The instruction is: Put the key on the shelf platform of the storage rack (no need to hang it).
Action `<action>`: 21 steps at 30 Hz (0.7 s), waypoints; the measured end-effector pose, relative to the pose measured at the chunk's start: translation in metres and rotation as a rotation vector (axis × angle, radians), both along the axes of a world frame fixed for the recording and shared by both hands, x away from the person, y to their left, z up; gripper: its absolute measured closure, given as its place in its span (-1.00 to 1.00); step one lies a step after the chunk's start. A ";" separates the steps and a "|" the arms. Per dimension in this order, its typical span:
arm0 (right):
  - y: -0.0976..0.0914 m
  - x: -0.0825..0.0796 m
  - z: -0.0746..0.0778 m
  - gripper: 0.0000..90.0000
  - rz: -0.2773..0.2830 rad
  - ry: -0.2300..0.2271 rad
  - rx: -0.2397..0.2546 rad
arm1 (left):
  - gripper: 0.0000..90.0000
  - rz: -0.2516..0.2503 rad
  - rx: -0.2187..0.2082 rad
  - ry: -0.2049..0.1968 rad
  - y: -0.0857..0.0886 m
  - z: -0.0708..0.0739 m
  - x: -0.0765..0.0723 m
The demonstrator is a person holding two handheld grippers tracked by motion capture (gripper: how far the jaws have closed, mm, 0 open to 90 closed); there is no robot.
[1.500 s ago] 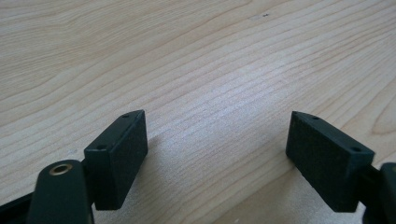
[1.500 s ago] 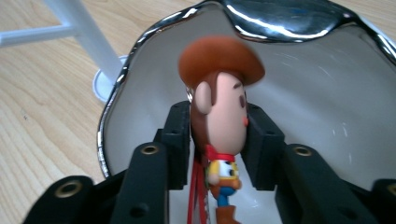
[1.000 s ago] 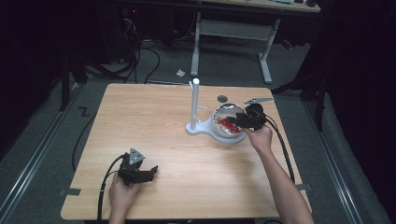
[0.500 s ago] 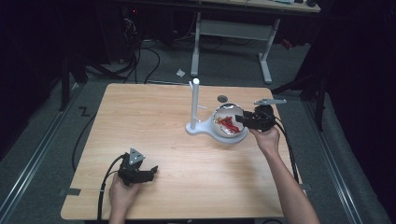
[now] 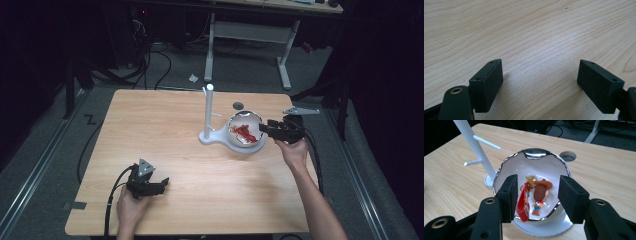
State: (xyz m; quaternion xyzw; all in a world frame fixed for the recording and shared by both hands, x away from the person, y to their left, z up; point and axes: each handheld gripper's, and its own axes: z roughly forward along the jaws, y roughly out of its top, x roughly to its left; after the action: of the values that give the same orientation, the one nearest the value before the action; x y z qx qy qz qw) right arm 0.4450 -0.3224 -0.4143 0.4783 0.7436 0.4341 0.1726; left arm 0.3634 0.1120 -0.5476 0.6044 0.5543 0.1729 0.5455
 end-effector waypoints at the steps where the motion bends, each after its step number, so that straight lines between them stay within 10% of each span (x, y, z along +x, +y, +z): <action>1: -0.003 -0.003 0.000 0.13 -0.004 0.004 -0.001 | -0.53 0.001 -0.003 -0.001 0.000 0.000 0.000; 21: -0.022 -0.033 0.011 0.14 -0.004 -0.028 0.034 | -0.53 0.001 -0.003 0.000 0.000 0.000 0.000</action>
State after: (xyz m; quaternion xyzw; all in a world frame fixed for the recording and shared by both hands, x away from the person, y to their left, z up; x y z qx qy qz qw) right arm 0.4116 -0.3439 -0.4038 0.4766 0.7326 0.4530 0.1757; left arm 0.3634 0.1119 -0.5476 0.6034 0.5547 0.1724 0.5464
